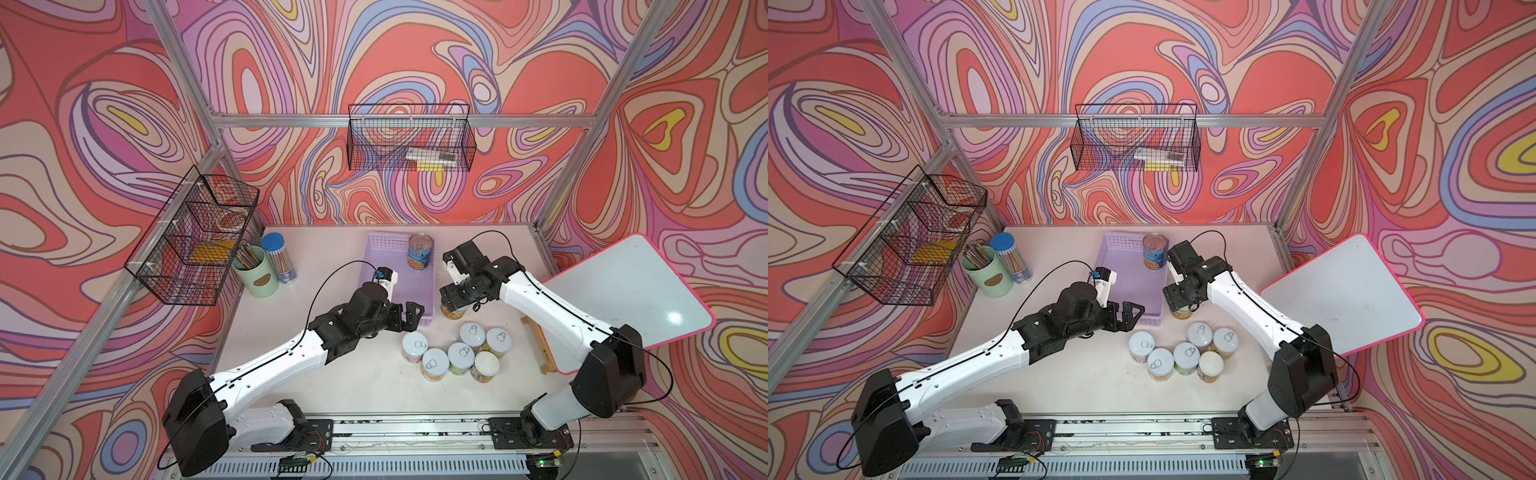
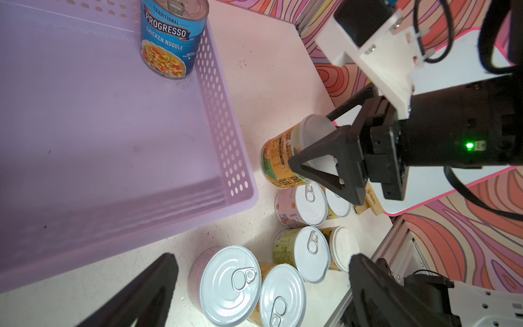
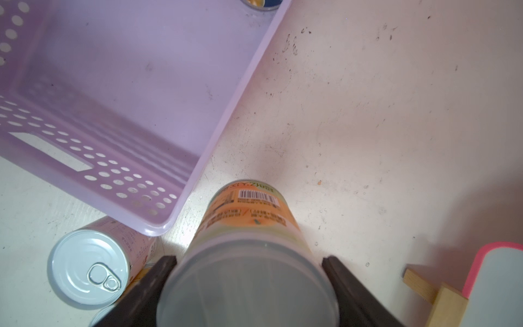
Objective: Put the canned food in the basket
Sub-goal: Pick up the canned food from the center of the board, then place the canned food in the basket.
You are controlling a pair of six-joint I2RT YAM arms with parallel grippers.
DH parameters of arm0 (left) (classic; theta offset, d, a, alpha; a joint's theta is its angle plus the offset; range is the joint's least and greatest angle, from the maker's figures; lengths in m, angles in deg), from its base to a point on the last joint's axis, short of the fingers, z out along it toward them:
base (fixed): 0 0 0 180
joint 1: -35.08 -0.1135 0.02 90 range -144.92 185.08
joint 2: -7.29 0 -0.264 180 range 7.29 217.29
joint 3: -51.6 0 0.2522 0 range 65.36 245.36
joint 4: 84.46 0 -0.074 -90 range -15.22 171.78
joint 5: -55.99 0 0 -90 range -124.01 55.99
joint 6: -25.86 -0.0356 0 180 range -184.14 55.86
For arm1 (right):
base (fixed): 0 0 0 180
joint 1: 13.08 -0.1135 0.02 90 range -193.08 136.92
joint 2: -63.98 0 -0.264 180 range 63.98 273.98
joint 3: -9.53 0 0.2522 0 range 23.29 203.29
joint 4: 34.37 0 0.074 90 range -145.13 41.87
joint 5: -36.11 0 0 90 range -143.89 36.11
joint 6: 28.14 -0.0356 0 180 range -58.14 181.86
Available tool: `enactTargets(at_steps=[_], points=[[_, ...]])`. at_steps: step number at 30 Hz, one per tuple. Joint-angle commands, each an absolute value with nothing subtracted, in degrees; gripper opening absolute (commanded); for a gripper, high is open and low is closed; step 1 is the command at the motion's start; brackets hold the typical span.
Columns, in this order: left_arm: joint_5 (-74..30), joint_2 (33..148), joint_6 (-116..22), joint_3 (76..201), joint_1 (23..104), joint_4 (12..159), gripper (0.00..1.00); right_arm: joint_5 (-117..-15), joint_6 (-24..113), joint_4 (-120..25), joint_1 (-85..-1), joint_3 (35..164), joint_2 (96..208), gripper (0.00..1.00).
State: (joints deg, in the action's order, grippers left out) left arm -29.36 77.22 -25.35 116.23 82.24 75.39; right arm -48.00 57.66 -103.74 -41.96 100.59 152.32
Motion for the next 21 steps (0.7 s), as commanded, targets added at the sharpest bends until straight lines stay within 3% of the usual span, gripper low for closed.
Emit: enactTargets(at_steps=[1,21], points=[[-28.39,78.12,-26.48,118.05,81.75,75.75,0.99,-45.89,56.5,-105.32,-41.74,103.53,149.92,0.56],[-25.67,77.43,-27.81,116.78,73.67,70.62,0.99,-45.73,57.01,-106.53,-45.1,119.38,159.61,0.47]])
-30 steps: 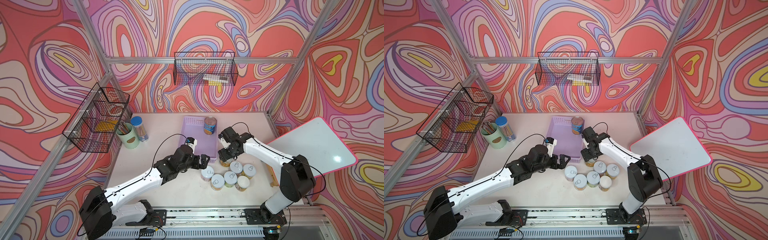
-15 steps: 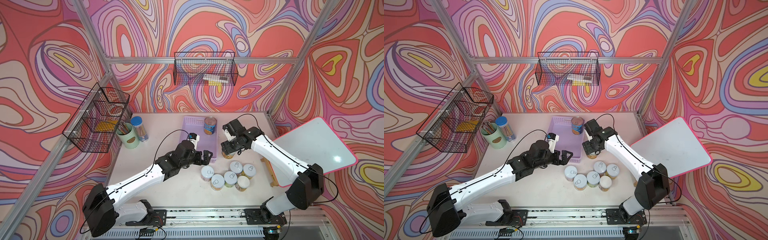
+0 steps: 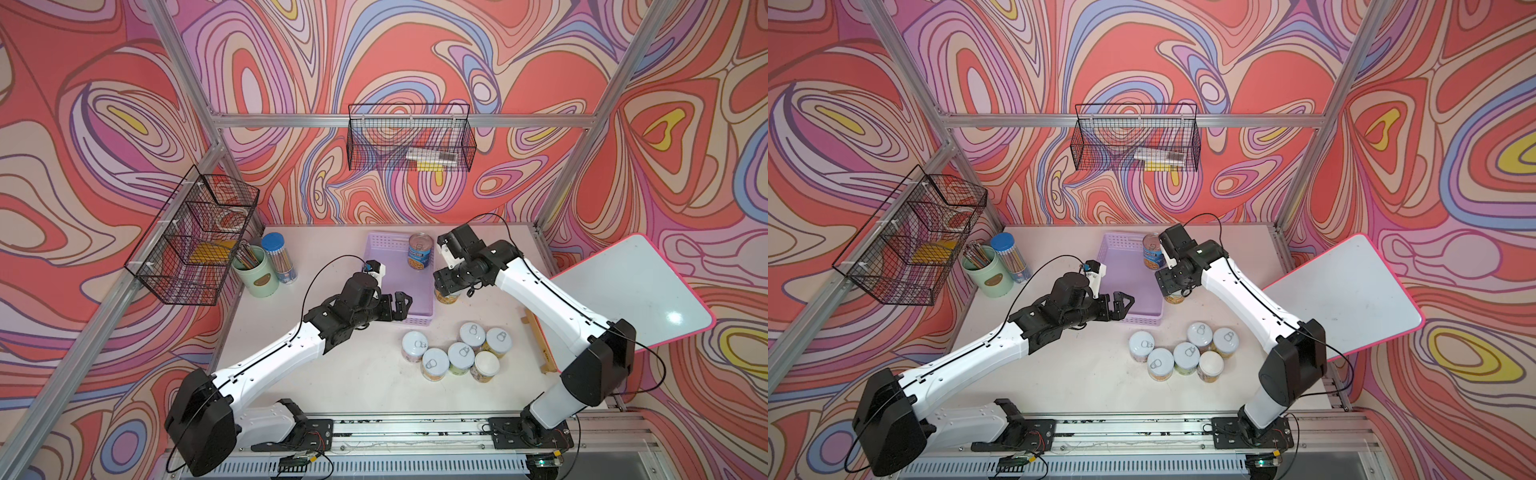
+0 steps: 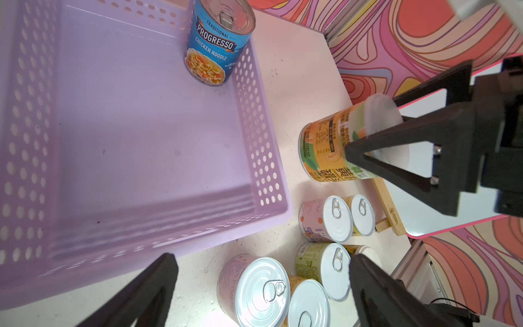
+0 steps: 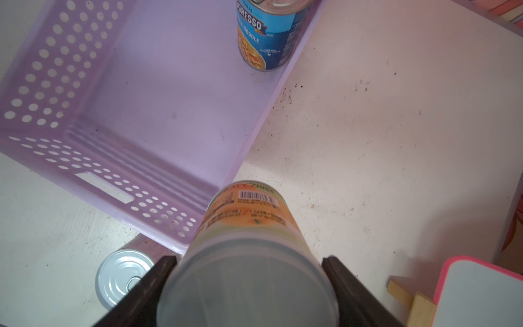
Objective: Put the canned food in the basket
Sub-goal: Place the canned food in the basket.
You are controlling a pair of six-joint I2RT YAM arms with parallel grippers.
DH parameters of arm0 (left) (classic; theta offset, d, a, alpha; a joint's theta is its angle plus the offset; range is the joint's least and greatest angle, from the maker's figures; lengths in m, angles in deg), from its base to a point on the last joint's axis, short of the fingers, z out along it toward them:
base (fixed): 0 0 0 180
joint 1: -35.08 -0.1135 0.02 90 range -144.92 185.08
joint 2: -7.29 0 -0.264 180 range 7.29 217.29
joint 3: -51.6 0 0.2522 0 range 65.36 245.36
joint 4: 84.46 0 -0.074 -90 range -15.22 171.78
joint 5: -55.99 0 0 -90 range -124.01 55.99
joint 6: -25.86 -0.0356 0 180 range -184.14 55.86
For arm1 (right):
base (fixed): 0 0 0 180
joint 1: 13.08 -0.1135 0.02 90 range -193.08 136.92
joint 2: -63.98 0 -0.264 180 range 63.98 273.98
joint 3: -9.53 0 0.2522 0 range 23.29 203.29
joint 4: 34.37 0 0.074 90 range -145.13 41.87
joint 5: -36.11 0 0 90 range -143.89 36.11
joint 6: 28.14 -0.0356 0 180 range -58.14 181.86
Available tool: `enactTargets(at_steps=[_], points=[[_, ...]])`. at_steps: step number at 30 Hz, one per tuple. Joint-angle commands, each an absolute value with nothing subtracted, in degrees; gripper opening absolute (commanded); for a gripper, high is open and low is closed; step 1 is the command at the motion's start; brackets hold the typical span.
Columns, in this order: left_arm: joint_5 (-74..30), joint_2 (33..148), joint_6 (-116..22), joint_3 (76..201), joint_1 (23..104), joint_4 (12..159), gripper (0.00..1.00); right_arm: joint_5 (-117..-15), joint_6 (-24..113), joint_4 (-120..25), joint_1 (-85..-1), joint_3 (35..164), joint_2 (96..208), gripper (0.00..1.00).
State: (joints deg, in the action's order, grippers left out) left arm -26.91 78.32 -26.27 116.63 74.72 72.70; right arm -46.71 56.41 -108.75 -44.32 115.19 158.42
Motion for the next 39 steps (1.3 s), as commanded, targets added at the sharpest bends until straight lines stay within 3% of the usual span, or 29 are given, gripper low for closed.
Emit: enactTargets(at_steps=[1,25,39], points=[[-25.2,77.43,-27.88,116.68,72.97,70.46,0.99,-45.63,57.42,-106.78,-45.47,120.96,160.95,0.46],[-22.96,72.92,-29.49,112.73,59.0,67.04,0.99,-42.19,66.98,-106.53,-49.04,158.51,193.96,0.46],[-22.52,71.14,-29.58,112.21,58.46,63.85,0.99,-34.73,75.04,-94.7,-49.11,162.69,203.65,0.45]])
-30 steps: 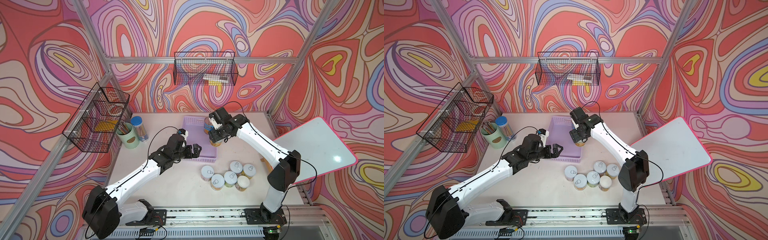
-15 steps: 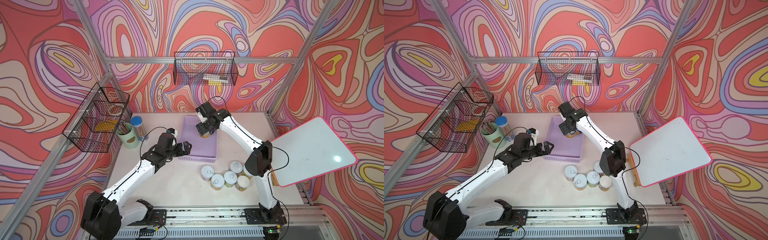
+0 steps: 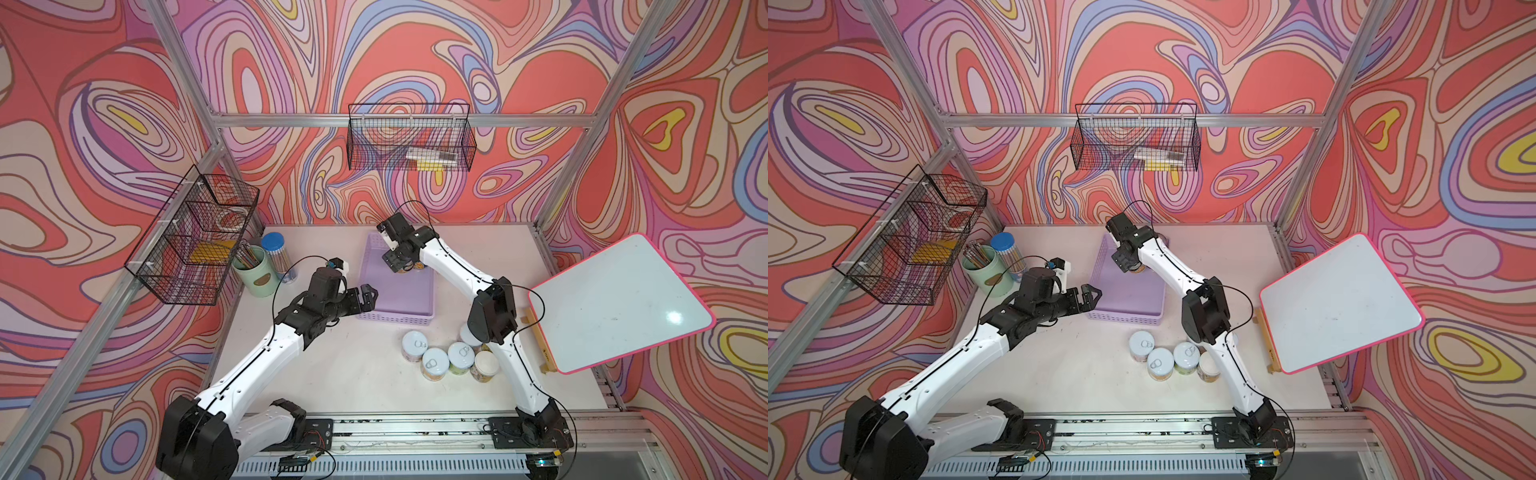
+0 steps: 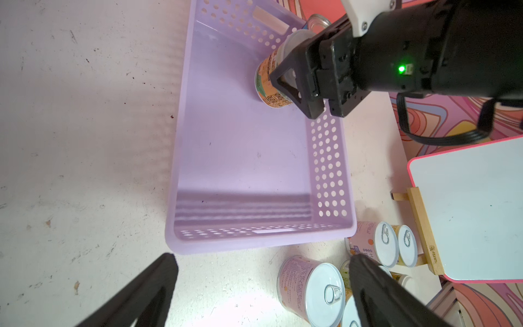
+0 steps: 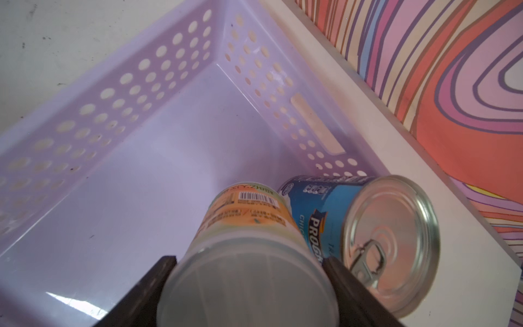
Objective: Put the canned food in the basket
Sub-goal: Place the canned food in the basket.
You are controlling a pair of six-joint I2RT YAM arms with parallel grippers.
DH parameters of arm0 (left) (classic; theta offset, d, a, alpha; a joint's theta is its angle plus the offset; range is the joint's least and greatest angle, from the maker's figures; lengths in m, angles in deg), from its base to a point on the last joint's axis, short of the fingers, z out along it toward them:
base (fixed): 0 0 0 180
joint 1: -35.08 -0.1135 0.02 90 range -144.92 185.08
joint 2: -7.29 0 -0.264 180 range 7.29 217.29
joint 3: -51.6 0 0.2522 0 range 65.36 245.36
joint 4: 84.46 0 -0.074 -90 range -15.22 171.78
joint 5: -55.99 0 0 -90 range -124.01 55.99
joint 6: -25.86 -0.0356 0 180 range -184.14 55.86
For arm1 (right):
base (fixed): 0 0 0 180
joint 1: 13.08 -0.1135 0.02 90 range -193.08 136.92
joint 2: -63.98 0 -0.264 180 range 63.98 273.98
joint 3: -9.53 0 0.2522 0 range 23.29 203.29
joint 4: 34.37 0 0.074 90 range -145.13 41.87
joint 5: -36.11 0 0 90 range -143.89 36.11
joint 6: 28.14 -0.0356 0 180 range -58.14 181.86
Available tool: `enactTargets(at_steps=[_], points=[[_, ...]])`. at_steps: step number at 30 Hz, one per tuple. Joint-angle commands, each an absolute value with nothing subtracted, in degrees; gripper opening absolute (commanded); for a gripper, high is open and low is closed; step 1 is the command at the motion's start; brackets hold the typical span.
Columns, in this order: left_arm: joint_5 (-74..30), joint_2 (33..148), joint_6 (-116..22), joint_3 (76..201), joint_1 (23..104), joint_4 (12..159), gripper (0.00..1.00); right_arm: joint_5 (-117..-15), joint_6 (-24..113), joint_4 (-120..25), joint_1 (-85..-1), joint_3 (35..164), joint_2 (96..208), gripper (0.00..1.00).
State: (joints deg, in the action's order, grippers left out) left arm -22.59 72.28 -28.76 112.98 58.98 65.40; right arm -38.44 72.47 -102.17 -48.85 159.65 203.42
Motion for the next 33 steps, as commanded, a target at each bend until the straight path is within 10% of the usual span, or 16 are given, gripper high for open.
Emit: enactTargets(at_steps=[1,17,26,33], points=[[-22.41,71.02,-29.5,112.05,58.46,63.94,0.99,-34.7,75.43,-93.66,-49.11,162.75,204.19,0.46],[-22.06,70.62,-28.84,111.24,58.44,63.58,0.99,-26.45,81.01,-85.14,-49.11,165.32,211.49,0.5],[-21.59,71.01,-28.64,111.15,58.46,64.02,0.99,-24.9,81.11,-84.51,-49.11,164.27,211.29,0.93],[-21.35,70.61,-28.64,111.06,58.41,63.42,0.99,-25.51,80.86,-85.11,-49.12,164.14,210.12,0.98]])
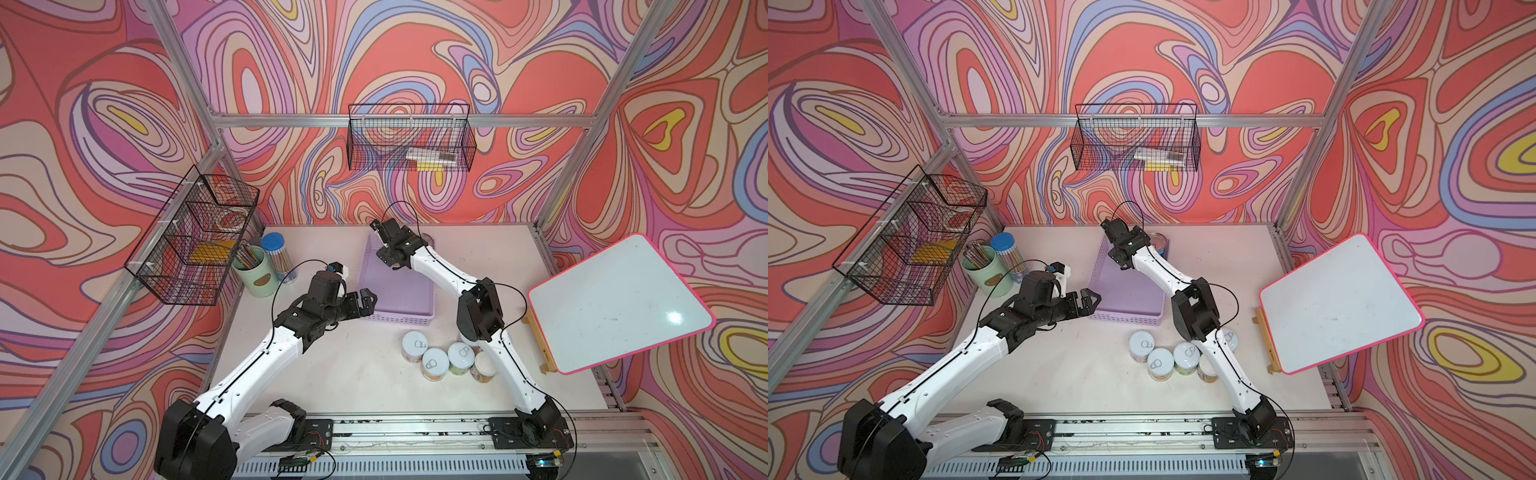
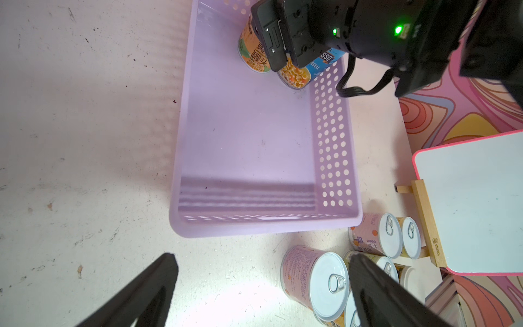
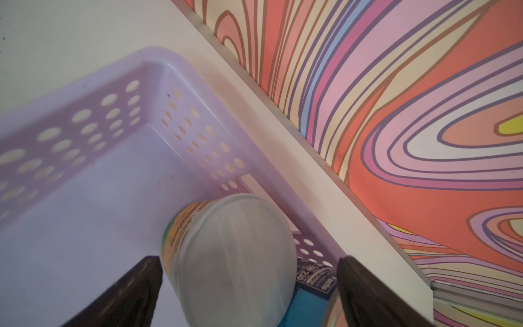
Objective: Put the canned food in the basket
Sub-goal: Place the canned food in the basket.
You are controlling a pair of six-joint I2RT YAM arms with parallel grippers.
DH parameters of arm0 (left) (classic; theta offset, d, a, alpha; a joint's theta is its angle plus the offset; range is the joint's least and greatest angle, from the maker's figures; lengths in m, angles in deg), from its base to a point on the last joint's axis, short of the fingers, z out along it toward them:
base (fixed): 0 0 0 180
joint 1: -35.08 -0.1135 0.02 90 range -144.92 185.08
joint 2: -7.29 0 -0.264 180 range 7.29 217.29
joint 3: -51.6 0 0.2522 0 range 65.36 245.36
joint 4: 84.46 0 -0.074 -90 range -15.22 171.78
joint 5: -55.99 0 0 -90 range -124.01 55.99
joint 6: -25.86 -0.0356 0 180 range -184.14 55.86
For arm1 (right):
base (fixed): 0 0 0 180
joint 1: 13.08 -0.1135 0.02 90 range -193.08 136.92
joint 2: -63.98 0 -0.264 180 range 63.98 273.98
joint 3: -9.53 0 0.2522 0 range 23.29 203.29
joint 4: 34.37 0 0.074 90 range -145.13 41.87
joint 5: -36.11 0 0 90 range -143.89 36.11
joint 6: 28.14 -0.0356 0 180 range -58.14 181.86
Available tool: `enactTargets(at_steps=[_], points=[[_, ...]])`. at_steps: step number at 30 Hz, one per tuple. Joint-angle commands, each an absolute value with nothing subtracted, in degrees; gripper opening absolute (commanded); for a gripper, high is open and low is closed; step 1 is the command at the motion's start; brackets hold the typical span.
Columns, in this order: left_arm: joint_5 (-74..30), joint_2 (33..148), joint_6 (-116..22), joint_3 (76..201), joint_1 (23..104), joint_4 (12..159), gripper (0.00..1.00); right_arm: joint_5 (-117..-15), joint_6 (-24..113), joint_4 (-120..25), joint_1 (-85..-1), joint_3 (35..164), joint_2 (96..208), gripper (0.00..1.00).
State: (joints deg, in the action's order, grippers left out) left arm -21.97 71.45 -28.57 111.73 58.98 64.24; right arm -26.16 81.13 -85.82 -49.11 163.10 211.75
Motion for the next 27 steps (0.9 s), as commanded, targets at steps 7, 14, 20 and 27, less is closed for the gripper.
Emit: enactTargets(at_steps=[7,14,20,27], points=[[-26.17,70.94,-29.38,112.25,58.46,58.85,0.99,-32.77,77.75,-87.67,-50.31,161.91,205.31,0.98],[-29.58,76.03,-32.32,117.19,58.16,55.15,0.99,-41.1,67.66,-83.8,-51.05,145.34,190.02,0.97],[-30.38,83.91,-35.49,122.55,57.09,54.59,0.99,-40.94,57.73,-78.69,-51.05,125.96,174.91,0.94],[-30.0,92.44,-37.44,126.93,55.61,55.83,0.99,-36.12,47.76,-79.4,-51.05,109.44,163.52,0.93]])
